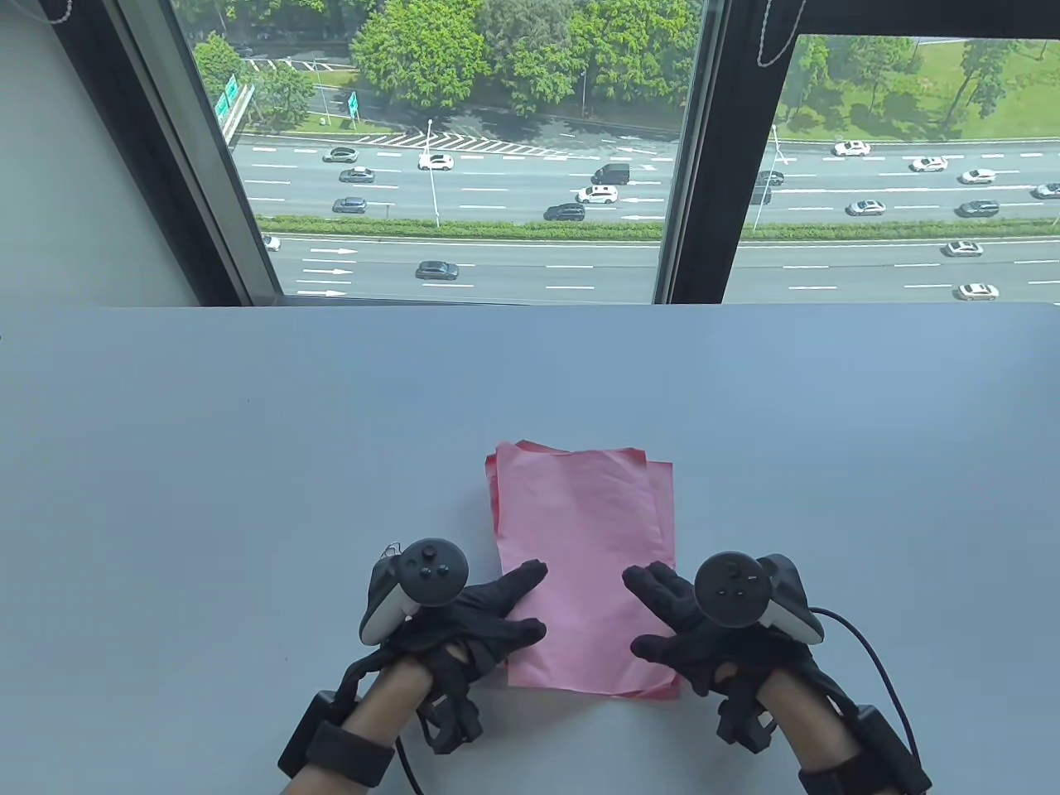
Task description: Clip paper with binder clip (Left hand to clip)
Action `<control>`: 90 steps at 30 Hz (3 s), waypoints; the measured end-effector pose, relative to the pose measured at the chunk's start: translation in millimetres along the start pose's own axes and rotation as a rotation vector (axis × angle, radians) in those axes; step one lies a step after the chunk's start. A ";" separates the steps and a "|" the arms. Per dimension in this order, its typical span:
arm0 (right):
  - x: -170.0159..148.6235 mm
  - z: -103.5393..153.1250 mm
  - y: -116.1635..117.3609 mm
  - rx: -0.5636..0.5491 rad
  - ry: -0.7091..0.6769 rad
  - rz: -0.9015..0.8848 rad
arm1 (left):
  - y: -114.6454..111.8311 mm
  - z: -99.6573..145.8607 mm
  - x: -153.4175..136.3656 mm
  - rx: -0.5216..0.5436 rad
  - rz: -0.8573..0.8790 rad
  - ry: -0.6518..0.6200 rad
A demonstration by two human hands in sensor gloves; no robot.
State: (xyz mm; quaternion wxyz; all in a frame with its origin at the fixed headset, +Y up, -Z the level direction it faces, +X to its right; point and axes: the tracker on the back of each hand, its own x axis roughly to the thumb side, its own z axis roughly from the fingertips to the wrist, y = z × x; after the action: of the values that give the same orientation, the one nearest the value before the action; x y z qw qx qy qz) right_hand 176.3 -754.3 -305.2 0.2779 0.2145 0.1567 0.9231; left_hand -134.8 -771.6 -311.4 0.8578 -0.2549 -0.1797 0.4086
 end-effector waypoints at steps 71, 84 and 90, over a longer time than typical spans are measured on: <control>-40.6 11.4 -27.5 -0.248 -0.013 -0.928 | 27.7 18.1 -12.9 0.241 0.353 -0.045; -2.4 18.1 -34.7 -0.244 -0.241 -0.763 | 33.7 24.6 -0.7 0.367 0.263 -0.156; 14.4 22.3 -36.0 -0.211 -0.347 -0.743 | 31.5 24.5 5.2 0.336 0.273 -0.243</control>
State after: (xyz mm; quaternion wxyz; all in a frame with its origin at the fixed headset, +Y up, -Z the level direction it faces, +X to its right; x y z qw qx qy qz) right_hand 192.3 -713.5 -296.3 0.6347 0.2658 0.0788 0.7214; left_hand -163.5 -743.5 -309.6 0.7971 -0.0793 -0.1750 0.5725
